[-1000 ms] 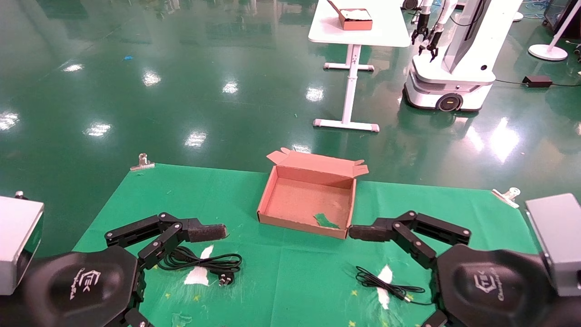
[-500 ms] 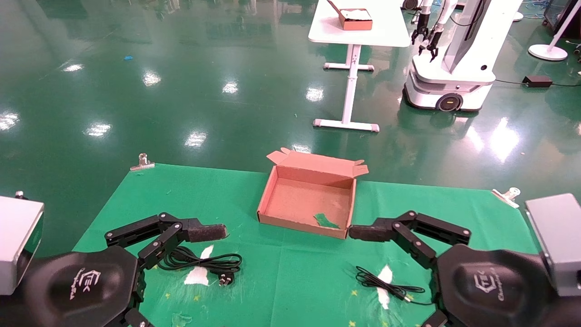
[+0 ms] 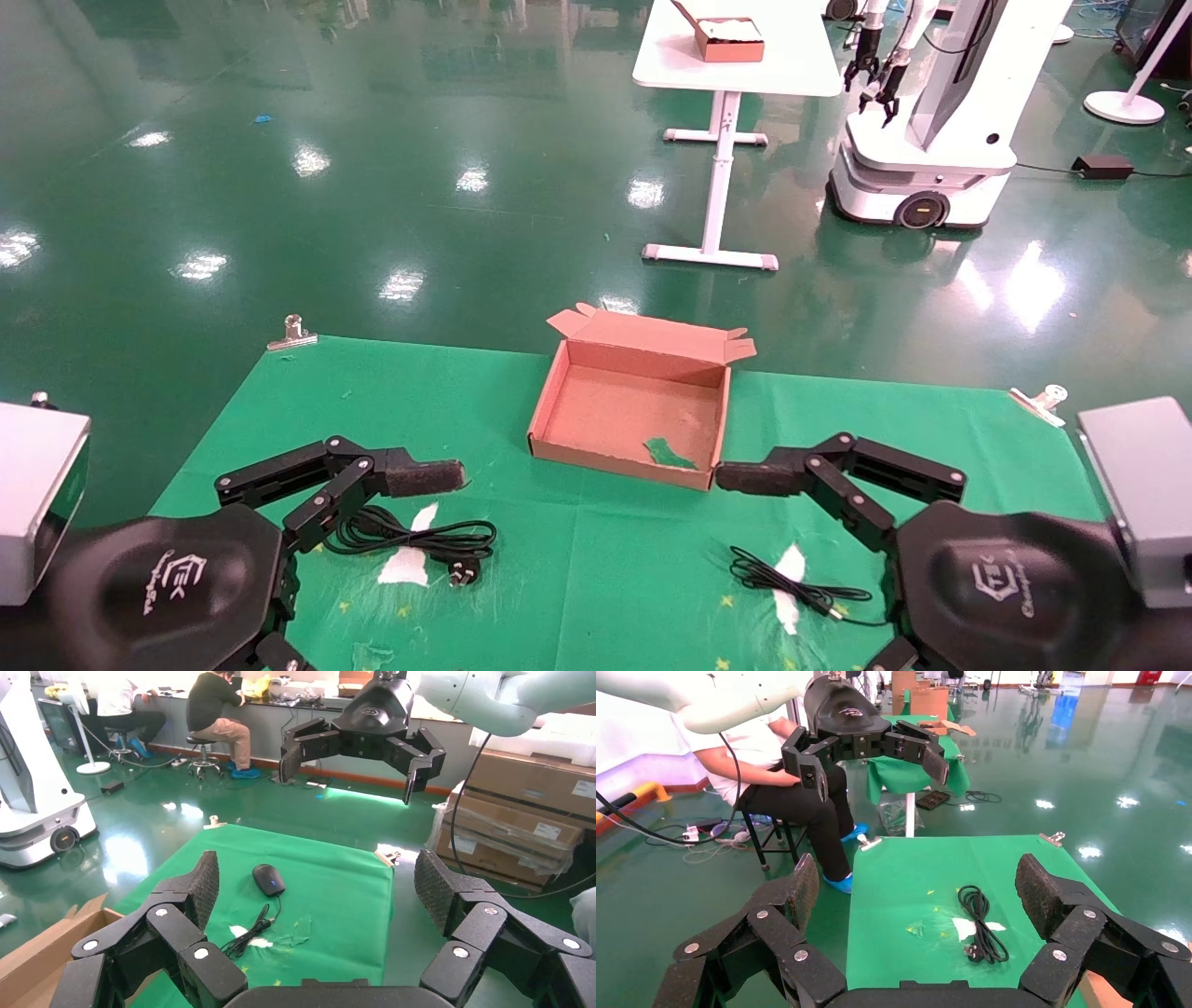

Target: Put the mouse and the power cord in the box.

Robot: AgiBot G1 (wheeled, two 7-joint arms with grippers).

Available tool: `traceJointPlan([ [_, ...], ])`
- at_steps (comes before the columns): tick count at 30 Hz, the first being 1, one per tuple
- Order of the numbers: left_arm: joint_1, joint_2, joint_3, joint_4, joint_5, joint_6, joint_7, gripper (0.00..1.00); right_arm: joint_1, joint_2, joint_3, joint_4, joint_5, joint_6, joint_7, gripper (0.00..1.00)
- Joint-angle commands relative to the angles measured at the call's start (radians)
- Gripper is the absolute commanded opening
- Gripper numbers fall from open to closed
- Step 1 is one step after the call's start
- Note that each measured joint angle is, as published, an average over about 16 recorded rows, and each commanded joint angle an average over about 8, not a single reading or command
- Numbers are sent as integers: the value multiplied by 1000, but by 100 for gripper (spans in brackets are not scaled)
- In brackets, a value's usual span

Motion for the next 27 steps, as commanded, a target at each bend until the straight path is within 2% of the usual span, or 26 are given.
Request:
traceJointPlan([
  [1,2,-1,-1,-1,-1,-1,1,100,0,0,1,2,1,1,1,100],
  [7,-27,16,31,37,72,15,28,100,6,-1,-16,-43,-35,-22,-27,100],
  [12,-111,41,87,124,200,50,73,100,51,-19,-58,-135,-113,-63,-81,100],
  [18,-252,100,178,297,377,75,168,100,144,-63,-151,-316,-231,-82,-186,100],
  [27,-444,223,320,609,607,61,367,100,301,-159,-263,-637,-436,-28,-371,100],
])
